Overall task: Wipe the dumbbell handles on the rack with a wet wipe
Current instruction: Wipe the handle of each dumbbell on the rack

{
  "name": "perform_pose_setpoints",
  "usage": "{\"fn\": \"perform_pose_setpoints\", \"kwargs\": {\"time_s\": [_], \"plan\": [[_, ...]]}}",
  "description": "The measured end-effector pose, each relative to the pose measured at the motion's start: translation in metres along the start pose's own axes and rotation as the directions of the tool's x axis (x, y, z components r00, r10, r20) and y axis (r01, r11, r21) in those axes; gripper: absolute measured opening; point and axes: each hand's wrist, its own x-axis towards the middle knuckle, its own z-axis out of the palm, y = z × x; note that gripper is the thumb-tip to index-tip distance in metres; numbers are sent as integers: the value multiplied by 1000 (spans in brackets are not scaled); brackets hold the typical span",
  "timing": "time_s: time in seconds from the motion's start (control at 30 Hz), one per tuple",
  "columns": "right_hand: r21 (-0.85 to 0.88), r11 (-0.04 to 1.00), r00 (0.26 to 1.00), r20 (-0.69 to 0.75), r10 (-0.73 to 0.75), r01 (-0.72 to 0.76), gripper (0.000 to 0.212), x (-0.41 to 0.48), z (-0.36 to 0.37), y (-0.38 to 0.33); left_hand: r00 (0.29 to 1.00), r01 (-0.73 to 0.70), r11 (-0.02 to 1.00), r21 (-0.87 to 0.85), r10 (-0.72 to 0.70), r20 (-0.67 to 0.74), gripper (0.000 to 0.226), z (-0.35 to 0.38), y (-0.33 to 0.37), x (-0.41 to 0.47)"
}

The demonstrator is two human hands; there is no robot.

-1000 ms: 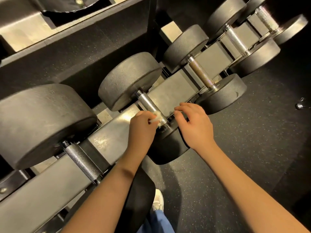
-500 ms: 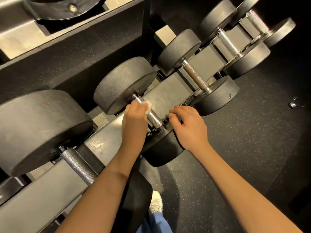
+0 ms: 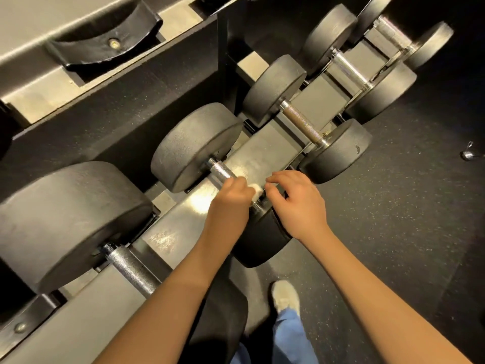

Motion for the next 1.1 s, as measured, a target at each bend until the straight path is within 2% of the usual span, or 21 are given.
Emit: {"fn": "perform_pose_setpoints", "kwargs": {"time_s": [0.1,0.2,0.33,0.4,0.5,0.57,0.63,0.73,0.8,0.9,1.1], "plan": [[-11,1000,999,33,19,-19,39,2,-1,2,993,9,998,-68,-1,119,17,-5,2,1],[-23,1000,997,76,10,-9,34,4,-3,4,972,29,998,-56,-15,236,26,-7,-7,12],[153,987,992,126,26,-46,32,11,-13,17,955,167,982,-89,-138,262,20,-5,-8,30],[112,994,997,71,4,-12,31,23,-24,35,951,215,972,-90,-187,248,14,-5,-2,43],[-16,999,997,-65,-37,36,34,48,-48,68,955,242,964,-110,-216,202,12,1,6,64],[-121,990,991,-108,-80,67,38,67,-65,87,949,291,946,-142,-267,170,11,8,12,79],[-249,964,992,-62,-113,94,47,87,-76,105,936,341,925,-169,-316,157,10,16,19,91],[-350,933,995,89,-54,82,63,111,-82,127,935,343,924,-171,-319,154,14,29,27,106],[-329,940,988,149,-45,93,69,118,-79,137,940,328,934,-144,-307,149,16,36,28,116],[-318,938,984,153,-92,138,75,120,-77,145,949,313,940,-135,-306,72,15,51,25,136],[-287,940,975,179,-135,183,69,121,-78,148,925,369,920,-133,-377,-43,13,78,28,177]]}}
